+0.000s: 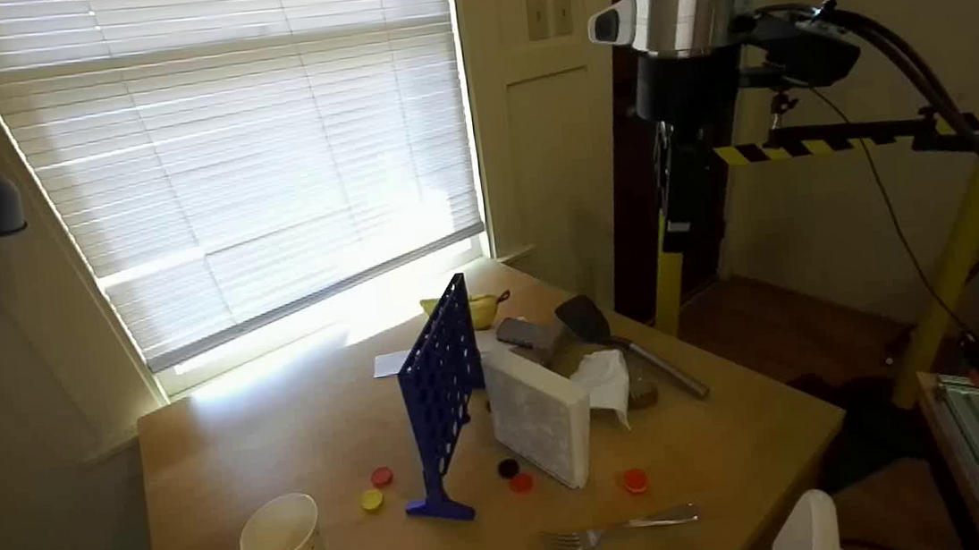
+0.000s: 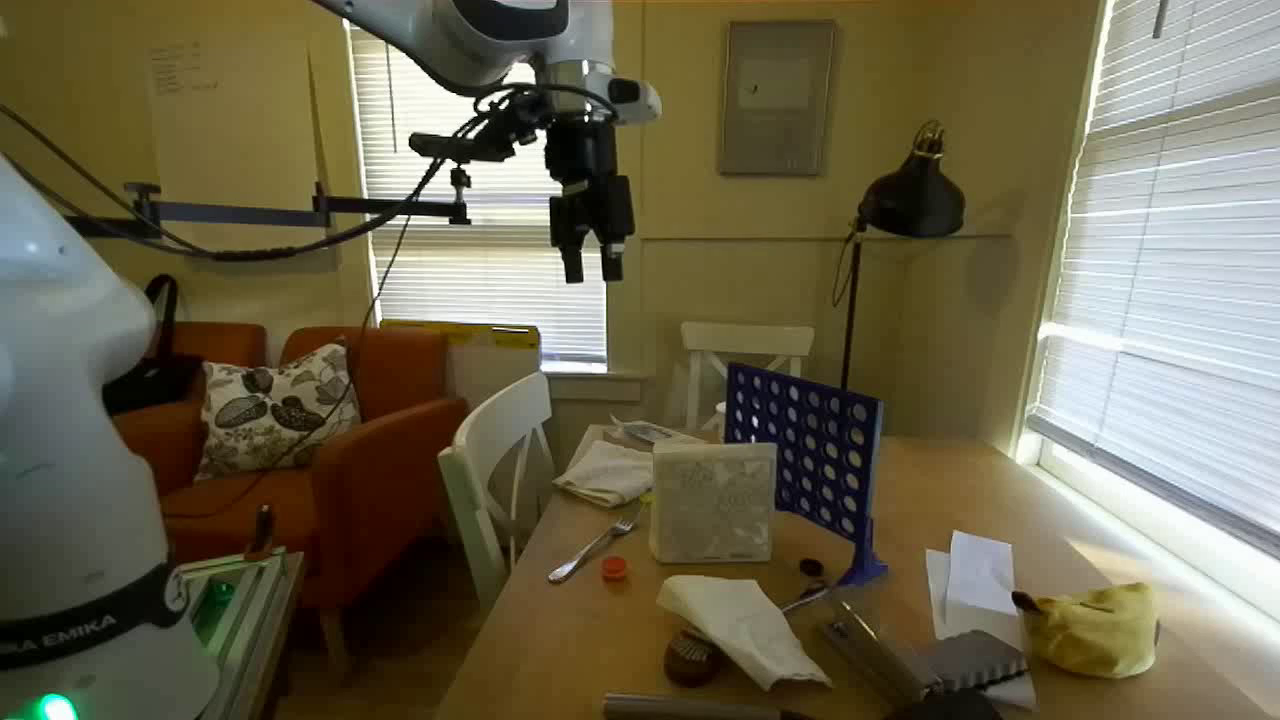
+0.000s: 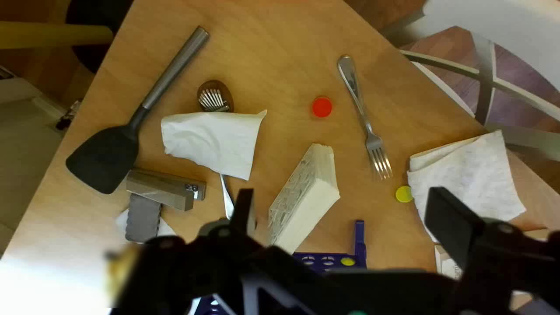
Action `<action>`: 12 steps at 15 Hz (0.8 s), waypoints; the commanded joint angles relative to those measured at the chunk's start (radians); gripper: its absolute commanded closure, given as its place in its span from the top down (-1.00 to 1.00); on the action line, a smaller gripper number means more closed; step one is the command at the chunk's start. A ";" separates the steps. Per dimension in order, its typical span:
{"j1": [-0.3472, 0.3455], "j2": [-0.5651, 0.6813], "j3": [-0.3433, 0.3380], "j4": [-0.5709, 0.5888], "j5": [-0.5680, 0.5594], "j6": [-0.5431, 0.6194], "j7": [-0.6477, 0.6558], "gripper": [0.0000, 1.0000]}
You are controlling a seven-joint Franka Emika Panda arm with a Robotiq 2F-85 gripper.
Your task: Pick up the tissue paper and put it on the right and move one piece to the left
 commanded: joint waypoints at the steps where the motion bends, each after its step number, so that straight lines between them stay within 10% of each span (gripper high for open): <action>1: 0.014 0.001 -0.012 0.002 -0.005 -0.002 0.004 1.00; 12: 0.006 0.030 -0.024 0.016 -0.011 0.012 -0.008 1.00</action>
